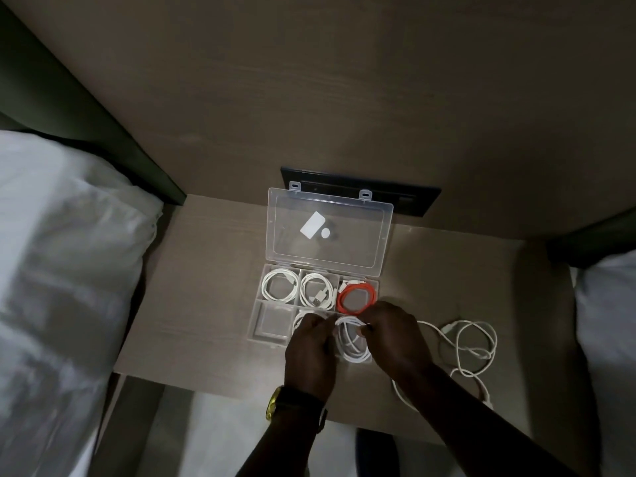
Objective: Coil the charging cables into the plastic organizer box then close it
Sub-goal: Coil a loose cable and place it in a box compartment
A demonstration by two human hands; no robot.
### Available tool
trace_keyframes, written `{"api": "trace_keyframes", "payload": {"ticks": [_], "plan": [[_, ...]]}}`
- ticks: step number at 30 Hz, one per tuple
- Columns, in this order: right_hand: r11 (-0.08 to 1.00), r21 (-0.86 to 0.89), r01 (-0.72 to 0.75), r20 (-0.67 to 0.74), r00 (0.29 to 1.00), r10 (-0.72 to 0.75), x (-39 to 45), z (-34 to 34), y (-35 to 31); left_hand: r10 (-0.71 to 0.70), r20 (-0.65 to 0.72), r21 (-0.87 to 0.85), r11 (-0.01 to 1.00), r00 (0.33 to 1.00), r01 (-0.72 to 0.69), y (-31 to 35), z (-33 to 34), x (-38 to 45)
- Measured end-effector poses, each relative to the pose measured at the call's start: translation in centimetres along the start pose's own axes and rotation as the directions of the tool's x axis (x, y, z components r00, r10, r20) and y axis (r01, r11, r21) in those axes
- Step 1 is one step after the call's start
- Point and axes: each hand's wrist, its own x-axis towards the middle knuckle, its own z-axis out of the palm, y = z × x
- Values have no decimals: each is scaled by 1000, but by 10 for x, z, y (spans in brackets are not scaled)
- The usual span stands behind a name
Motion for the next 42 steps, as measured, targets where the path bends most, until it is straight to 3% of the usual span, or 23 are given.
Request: {"api": "trace_keyframes", "payload": {"ticks": [8, 16, 20, 24, 32, 37, 40, 42], "plan": [[992, 119, 52, -41, 998, -48, -6, -3, 1, 27, -83, -11, 1000, 996, -28, -6, 6, -3], [979, 163, 126, -58, 991, -118, -13, -1, 17, 180, 188, 142, 968, 966, -208, -21, 10, -9], [987, 58, 153, 67, 985, -157, -28, -8, 27, 146, 279, 203, 957, 949, -207, -25, 8, -4], [992, -36, 122, 172, 978, -114, -30, -10, 24, 162, 270, 250, 940, 949, -232, -18, 7, -3], [992, -101, 81, 224, 973, -57, -34, 0, 27, 166, 298, 276, 928, 940, -251, -21, 6, -8], [998, -55, 29, 237, 972, -15, -39, 2, 38, 155, 287, 291, 926, 945, -241, -22, 11, -6], [970, 186, -158, 230, 967, 114, -29, -2, 36, 135, 269, 291, 932, 954, -214, -22, 13, -6], [938, 257, -231, 243, 955, 168, -25, -2, 31, 124, 259, 290, 936, 958, -199, -20, 14, -5]]}}
